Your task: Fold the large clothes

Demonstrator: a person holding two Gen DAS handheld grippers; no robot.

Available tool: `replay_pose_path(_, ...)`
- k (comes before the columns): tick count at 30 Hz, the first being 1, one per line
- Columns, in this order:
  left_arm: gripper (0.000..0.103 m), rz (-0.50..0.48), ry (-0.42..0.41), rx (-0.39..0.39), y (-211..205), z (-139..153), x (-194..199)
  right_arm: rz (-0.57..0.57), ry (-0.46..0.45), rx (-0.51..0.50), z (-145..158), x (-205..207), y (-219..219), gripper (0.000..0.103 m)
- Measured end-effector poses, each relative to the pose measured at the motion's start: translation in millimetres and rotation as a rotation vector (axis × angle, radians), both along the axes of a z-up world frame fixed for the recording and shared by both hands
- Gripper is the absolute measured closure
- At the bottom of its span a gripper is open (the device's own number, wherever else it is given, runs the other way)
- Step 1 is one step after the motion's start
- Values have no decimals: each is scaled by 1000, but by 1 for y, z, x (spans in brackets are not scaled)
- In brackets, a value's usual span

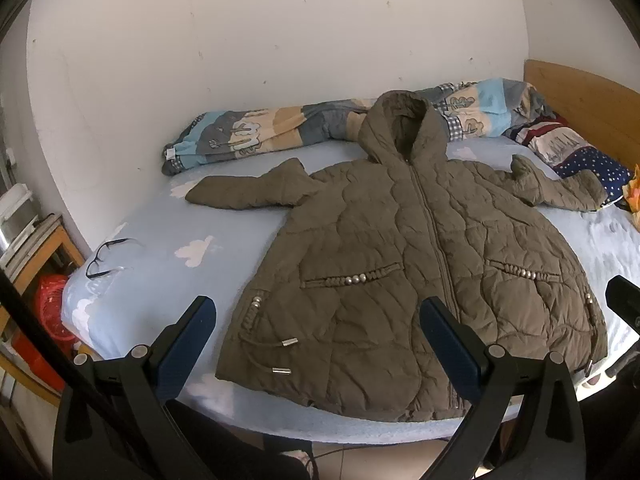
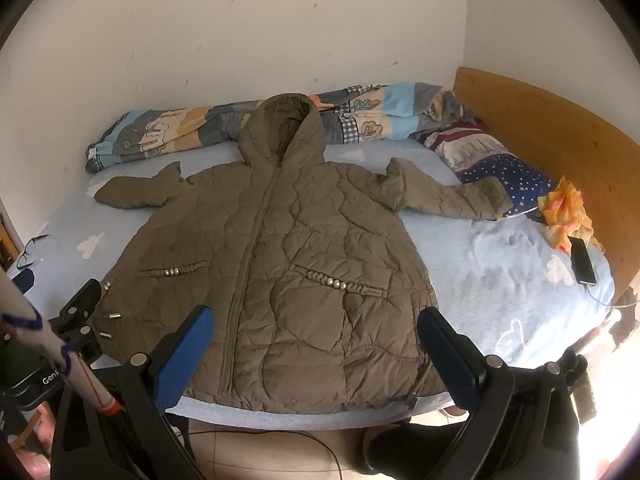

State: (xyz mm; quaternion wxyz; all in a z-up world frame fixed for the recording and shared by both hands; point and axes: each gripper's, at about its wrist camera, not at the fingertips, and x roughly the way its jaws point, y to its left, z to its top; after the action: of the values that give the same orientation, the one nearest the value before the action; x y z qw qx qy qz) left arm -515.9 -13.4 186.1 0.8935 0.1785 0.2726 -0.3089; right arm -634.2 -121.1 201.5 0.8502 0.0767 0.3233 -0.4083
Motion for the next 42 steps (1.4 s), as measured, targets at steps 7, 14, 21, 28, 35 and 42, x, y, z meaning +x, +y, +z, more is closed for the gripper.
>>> replay_pose_path(7,1,0,10,6,-1,-5,3,0,19,7,-6,3,-1,0)
replay_pose_path(14,1,6,17,10,1,-9,8,7,30,13,-13,6,0,0)
replay_pose_path(21,2,1,17,19,0,-10,8,5,35,20,-16,7,-2,0)
replay_pose_path(28,2,-4,32,22,-8,-15,8,8,43,31,-20,9,-5,0)
replay_pose_path(35,1,-37,18,22,-56,1,37,-41,0,91,-15,-2,-47,0)
replay_pose_path(42,1,-42,-27,50,-142,11,85,-181,-88,183,-3,-27,-142,0)
